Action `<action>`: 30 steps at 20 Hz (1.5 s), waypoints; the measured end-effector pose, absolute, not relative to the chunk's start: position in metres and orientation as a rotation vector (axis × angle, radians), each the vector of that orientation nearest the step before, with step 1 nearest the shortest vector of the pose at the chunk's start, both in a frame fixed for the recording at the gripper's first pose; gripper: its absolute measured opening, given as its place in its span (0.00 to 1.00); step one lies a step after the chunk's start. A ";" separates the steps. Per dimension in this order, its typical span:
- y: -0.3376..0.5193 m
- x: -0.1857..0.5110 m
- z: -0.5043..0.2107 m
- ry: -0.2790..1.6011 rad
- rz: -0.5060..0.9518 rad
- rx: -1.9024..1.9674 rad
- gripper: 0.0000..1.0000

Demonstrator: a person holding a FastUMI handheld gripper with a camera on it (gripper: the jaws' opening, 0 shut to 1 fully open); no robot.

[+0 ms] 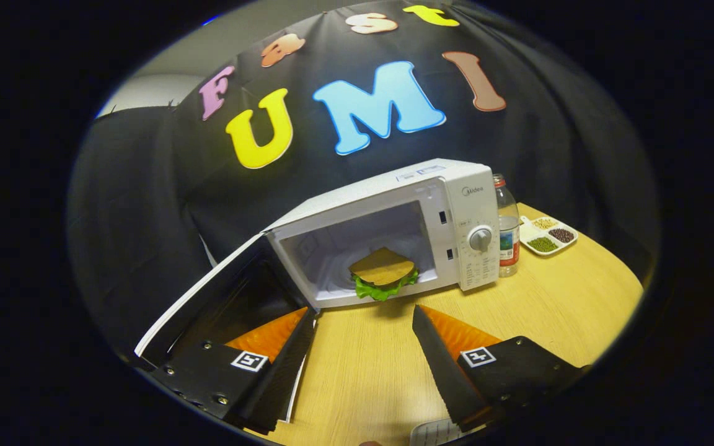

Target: Open the microwave, put the food inside, and close the microwave door.

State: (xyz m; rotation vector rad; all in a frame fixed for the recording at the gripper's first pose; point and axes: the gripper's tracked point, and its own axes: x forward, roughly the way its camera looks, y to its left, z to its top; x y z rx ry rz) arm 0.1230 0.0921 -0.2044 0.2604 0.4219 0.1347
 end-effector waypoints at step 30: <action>0.354 -0.007 -0.213 0.458 0.688 -0.020 0.08</action>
